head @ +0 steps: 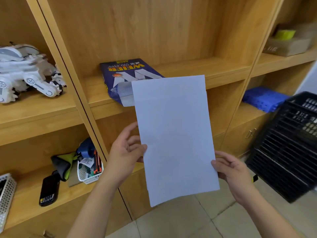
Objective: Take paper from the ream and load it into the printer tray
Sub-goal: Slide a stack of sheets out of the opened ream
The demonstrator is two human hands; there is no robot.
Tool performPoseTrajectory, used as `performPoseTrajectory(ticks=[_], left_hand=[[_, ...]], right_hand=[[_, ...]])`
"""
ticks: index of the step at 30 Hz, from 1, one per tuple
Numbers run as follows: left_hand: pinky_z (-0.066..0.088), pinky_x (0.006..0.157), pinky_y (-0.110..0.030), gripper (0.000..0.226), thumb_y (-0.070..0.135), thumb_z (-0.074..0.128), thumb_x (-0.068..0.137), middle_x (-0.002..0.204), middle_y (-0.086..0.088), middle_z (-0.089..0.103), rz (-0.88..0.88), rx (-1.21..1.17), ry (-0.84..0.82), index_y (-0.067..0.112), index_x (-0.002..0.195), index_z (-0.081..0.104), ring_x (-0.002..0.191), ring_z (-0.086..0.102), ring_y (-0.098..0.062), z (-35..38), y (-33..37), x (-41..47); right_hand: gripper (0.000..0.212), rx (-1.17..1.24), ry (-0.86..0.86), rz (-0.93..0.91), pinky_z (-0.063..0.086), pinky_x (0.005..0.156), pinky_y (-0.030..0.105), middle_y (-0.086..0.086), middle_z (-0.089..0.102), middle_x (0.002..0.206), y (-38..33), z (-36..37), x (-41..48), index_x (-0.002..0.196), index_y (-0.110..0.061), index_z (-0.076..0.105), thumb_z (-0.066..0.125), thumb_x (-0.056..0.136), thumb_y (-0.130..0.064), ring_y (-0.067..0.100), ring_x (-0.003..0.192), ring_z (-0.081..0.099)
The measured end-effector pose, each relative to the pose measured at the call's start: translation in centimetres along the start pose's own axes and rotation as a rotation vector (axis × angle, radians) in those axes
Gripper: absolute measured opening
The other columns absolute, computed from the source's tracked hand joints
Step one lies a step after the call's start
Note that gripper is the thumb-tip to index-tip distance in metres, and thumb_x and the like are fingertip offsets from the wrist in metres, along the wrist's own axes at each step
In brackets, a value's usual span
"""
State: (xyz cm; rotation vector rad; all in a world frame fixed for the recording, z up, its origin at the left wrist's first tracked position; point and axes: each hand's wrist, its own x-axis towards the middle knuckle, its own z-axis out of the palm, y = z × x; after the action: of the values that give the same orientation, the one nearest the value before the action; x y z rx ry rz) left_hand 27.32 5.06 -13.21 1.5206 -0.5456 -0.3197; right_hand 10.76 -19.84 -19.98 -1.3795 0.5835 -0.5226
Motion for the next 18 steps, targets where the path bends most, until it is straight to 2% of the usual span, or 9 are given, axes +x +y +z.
performPoseTrajectory(ticks=[2,5,10,13,18], left_hand=[[0.061,0.074,-0.052,0.064,-0.006,0.061,0.092,0.105,-0.006,0.076,0.016,0.016,-0.020,0.041,0.133,0.049,0.092,0.073,-0.032,0.3,0.5,0.4],[0.063,0.072,-0.043,0.064,-0.005,0.061,0.093,0.105,-0.005,0.076,0.044,0.042,-0.033,0.041,0.137,0.047,0.092,0.074,-0.028,0.6,1.2,1.4],[0.063,0.072,-0.032,0.070,-0.003,0.061,0.094,0.111,0.000,0.074,0.085,0.128,-0.059,0.040,0.145,0.041,0.093,0.075,-0.019,1.2,3.0,4.0],[0.061,0.071,-0.029,0.067,-0.003,0.060,0.093,0.110,0.003,0.075,0.134,0.147,-0.070,0.040,0.142,0.044,0.095,0.074,-0.017,2.3,4.4,6.4],[0.061,0.066,-0.031,0.065,-0.009,0.056,0.093,0.107,0.002,0.075,0.201,0.156,-0.065,0.039,0.136,0.049,0.090,0.075,-0.018,4.8,7.7,11.9]], right_hand=[[0.023,-0.037,0.042,-0.026,0.055,0.071,0.039,0.010,0.078,0.093,-0.7,-0.2,-0.3,0.105,-0.012,0.071,0.061,0.090,0.002,0.023,0.080,0.074],[0.018,-0.094,0.086,-0.064,0.058,0.071,0.039,0.007,0.078,0.088,-2.1,-0.3,-0.1,0.101,-0.007,0.071,0.061,0.090,0.003,0.022,0.078,0.074],[0.016,-0.147,0.118,-0.086,0.059,0.081,0.045,0.008,0.078,0.089,-4.5,-0.5,1.9,0.097,-0.007,0.075,0.062,0.090,0.001,0.028,0.086,0.073],[0.016,-0.151,0.120,-0.103,0.059,0.083,0.046,0.005,0.079,0.089,-6.1,-1.0,4.0,0.097,-0.010,0.075,0.063,0.090,-0.002,0.026,0.087,0.073],[0.019,-0.145,0.076,-0.173,0.060,0.074,0.036,0.002,0.079,0.087,-9.5,-2.2,9.5,0.099,-0.016,0.073,0.063,0.090,-0.002,0.021,0.083,0.074]])
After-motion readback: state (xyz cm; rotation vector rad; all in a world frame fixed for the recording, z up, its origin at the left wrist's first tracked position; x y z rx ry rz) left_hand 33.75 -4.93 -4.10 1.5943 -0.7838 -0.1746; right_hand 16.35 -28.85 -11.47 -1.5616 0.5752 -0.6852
